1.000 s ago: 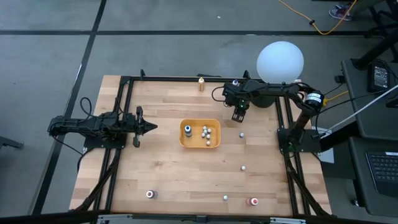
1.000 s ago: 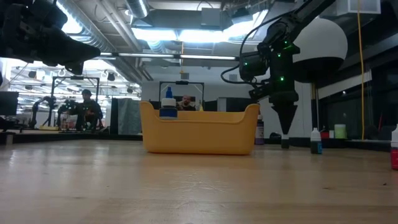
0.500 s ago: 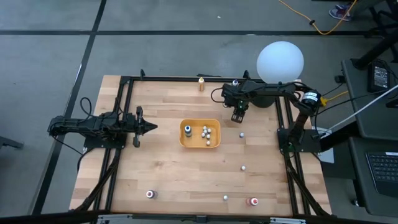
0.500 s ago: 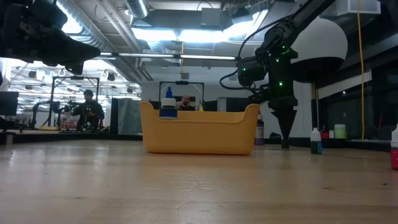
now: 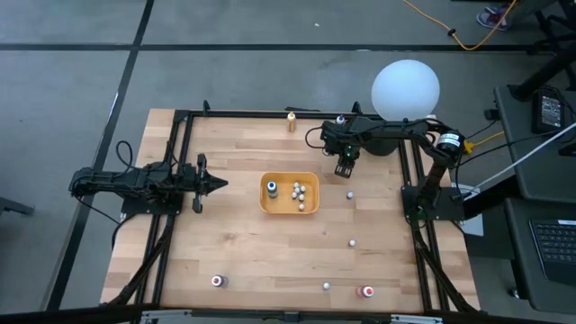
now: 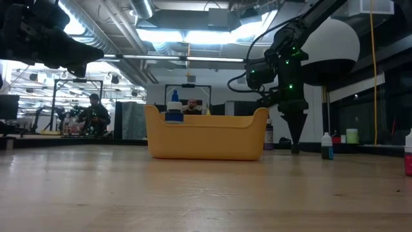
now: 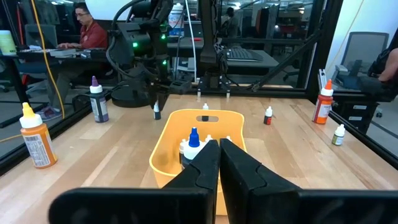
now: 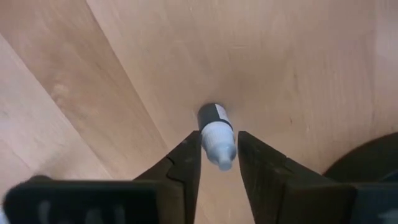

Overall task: Pick & Place food coloring
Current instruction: Put the black food coloring bottle into the yellow bin

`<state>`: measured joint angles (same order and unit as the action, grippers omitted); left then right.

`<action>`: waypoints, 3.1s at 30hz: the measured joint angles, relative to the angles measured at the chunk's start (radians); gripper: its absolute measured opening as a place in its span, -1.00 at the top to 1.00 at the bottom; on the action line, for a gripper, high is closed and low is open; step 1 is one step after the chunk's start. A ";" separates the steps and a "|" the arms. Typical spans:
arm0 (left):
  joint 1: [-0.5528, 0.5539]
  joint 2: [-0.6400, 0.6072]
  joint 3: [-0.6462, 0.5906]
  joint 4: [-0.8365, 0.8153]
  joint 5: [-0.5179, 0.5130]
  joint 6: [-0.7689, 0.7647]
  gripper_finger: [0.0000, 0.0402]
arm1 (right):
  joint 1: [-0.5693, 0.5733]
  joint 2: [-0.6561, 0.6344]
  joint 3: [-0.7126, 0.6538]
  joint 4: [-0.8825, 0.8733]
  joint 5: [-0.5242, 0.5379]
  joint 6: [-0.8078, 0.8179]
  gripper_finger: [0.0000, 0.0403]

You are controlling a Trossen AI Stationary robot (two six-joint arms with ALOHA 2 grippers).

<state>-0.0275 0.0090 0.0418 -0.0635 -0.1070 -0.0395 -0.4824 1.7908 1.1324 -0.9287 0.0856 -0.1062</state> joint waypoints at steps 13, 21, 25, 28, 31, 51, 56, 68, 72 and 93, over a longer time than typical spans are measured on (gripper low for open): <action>0.000 0.000 0.000 0.000 0.000 0.000 0.95 | 0.000 -0.002 0.001 0.000 0.000 -0.003 0.61; 0.000 0.000 0.000 0.000 0.000 0.000 0.96 | 0.004 -0.034 0.067 -0.059 0.000 -0.006 0.71; 0.000 0.000 0.000 0.000 0.000 0.000 0.95 | 0.018 -0.079 0.129 -0.098 -0.016 -0.007 0.70; 0.000 0.000 0.000 0.000 0.000 0.000 0.96 | 0.041 -0.114 0.175 -0.128 -0.053 -0.008 0.65; 0.000 0.000 0.000 0.000 0.000 0.000 0.97 | 0.084 -0.139 0.225 -0.165 -0.062 -0.008 0.66; 0.000 0.000 0.000 0.000 0.000 0.000 0.95 | 0.432 -0.055 0.545 -0.227 -0.062 -0.026 0.67; 0.000 0.000 0.000 0.000 0.000 0.000 0.95 | 0.468 0.016 0.549 -0.229 -0.064 0.025 0.66; 0.000 0.000 0.000 0.000 0.000 0.000 0.95 | 0.492 0.158 0.549 -0.223 -0.090 0.079 0.66; 0.000 0.000 0.000 0.000 0.000 0.000 0.96 | 0.492 0.186 0.549 -0.219 -0.090 0.103 0.66; 0.000 0.000 0.000 0.000 0.000 0.000 0.96 | 0.459 0.227 0.549 -0.165 -0.088 0.116 0.67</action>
<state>-0.0273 0.0090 0.0418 -0.0635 -0.1070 -0.0395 -0.0237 2.0178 1.6810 -1.0940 -0.0022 0.0096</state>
